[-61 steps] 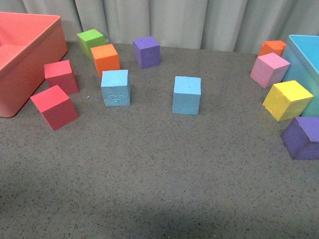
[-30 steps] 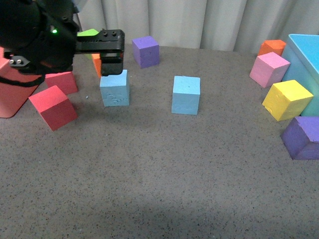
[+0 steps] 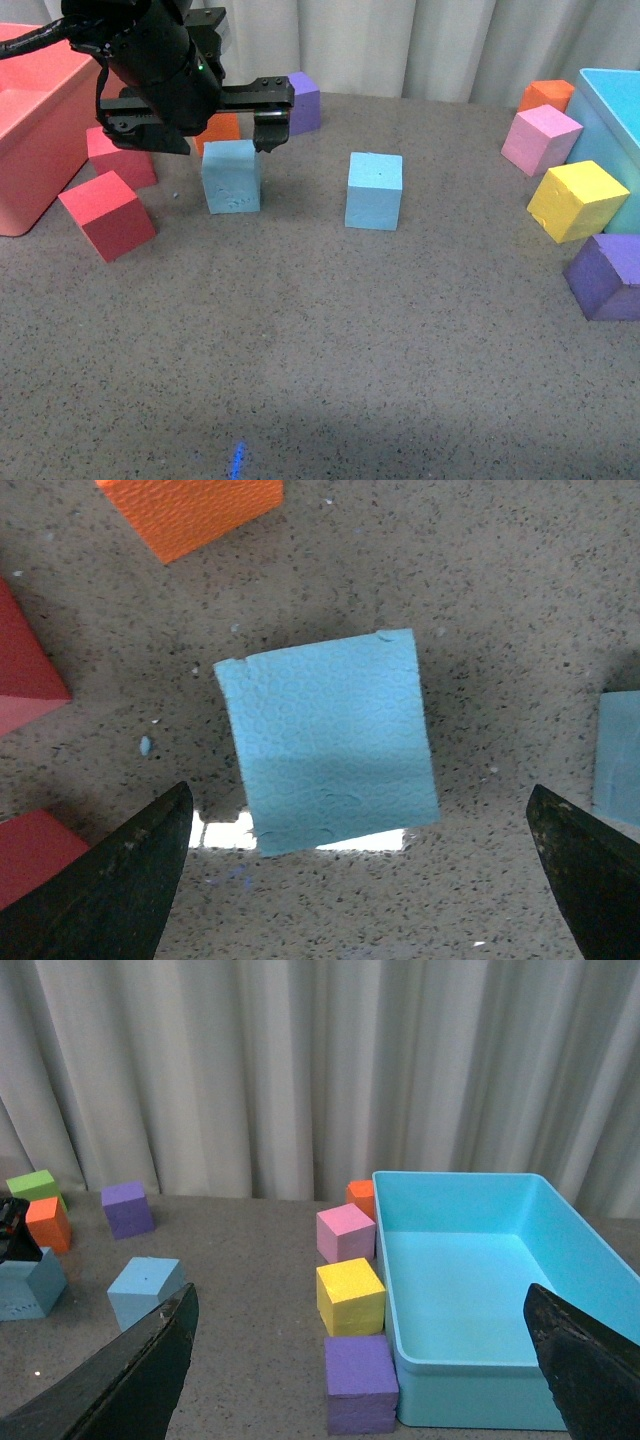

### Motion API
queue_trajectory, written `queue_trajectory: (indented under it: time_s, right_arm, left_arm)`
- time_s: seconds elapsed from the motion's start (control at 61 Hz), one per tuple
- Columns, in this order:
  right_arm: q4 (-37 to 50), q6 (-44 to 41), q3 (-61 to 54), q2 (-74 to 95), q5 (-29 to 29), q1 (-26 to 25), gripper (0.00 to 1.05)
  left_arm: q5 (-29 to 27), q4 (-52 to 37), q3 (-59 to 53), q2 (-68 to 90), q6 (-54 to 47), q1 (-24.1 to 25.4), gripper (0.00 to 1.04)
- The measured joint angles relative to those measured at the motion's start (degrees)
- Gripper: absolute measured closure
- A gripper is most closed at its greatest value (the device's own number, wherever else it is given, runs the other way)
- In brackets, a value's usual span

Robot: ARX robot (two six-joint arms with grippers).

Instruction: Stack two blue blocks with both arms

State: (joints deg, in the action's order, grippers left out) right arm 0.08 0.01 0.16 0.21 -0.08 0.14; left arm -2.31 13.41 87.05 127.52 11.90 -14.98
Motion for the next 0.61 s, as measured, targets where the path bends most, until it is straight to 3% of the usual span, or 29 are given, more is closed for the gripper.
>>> queue_trajectory:
  time_s: [0.607]
  right_arm:
    - [0.0,0.0,0.0,0.0,0.0,0.0,0.1]
  left_arm:
    - [-3.1,7.8,12.2,10.8,3.8,0.6,0.07]
